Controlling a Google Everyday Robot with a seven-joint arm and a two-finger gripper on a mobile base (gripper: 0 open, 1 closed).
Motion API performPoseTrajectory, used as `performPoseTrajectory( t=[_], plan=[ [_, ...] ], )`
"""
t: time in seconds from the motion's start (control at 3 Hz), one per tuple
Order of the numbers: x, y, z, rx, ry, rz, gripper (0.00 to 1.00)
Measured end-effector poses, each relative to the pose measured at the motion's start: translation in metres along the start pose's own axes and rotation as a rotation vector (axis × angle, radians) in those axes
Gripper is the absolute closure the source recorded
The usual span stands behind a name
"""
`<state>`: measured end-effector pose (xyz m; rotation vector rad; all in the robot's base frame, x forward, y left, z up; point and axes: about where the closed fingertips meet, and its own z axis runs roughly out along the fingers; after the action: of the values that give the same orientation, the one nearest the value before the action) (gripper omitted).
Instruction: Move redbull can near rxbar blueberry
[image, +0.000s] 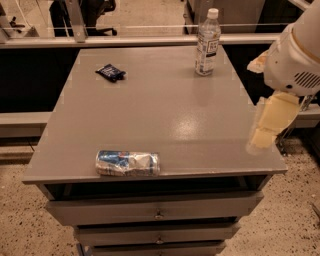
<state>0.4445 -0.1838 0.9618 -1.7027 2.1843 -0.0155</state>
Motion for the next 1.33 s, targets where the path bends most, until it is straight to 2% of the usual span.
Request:
performPoseTrajectory(
  t=[0.67,1.33],
  plan=[
    [-0.065,0.033,0.065,-0.083,-0.153,0.020,0.00],
    [-0.114,0.062,0.120,-0.115,-0.247,0.013,0.00]
  ],
)
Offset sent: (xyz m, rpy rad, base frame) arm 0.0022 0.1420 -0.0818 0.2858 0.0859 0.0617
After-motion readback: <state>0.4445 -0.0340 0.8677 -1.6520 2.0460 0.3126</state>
